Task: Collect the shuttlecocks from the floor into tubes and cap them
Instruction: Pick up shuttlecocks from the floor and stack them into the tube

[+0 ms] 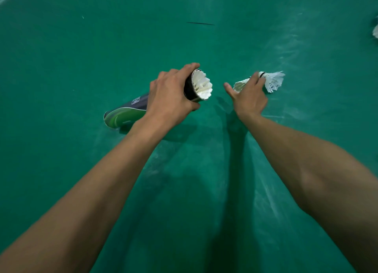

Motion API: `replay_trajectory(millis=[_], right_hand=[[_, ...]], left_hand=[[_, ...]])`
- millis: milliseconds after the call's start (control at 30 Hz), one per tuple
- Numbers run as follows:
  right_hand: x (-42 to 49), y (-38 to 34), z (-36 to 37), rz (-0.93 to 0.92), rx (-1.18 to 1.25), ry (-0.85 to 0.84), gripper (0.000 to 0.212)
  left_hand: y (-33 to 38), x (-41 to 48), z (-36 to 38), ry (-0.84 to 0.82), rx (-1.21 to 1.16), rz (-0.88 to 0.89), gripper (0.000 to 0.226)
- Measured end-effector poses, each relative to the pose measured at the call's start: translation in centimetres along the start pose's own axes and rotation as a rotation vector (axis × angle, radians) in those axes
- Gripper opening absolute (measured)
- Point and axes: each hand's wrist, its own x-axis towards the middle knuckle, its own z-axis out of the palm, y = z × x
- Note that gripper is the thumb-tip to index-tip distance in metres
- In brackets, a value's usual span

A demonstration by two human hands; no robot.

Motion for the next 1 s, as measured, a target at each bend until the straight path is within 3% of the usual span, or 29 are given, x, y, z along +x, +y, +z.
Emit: replay_trajectory(millis=[67, 267, 333, 433, 500, 533, 633, 733, 900, 1000], right_hand=[[0.3, -0.5, 0.0, -0.071, -0.053, 0.026, 0.052], [0.7, -1.1, -0.1, -0.136, -0.07, 0.015, 0.031], [1.1, -0.9, -0.5, -0.082, -0.074, -0.059, 0.036], [1.2, -0.6, -1.3, -0.006, -0.063, -0.211, 0.077], [1.2, -0.6, -1.5, -0.033, -0.07, -0.312, 0.089], [1.2, -0.7, -1.6, -0.053, -0.07, -0.35, 0.085], [1.1, -0.8, -1.6, -0.108, -0.052, -0.355, 0.044], [0.9, -0.8, -1.9, -0.121, -0.019, -0.297, 0.031], [0.1, 0.2, -3.1, -0.079, 0.108, -0.228, 0.04], [-0.3, 0.4, -4.5, -0.012, 0.335, -0.149, 0.043]], left_hand=[[0.2, 0.0, 0.0, -0.008, 0.0, 0.005, 0.093], [1.1, 0.5, -0.4, -0.025, 0.011, 0.031, 0.093], [1.6, 0.8, -0.6, -0.021, 0.016, 0.04, 0.093], [2.7, 1.1, -0.8, -0.021, 0.02, 0.053, 0.093], [3.4, 1.2, -0.8, -0.021, 0.02, 0.067, 0.093], [3.8, 1.1, -0.7, -0.021, 0.017, 0.071, 0.094], [4.5, 1.1, -0.5, -0.028, 0.004, 0.076, 0.094], [4.6, 1.1, -0.4, -0.037, 0.011, 0.064, 0.094], [4.1, 1.0, 0.1, -0.04, 0.039, 0.047, 0.094], [3.9, 0.7, 1.0, -0.045, 0.036, 0.024, 0.094]])
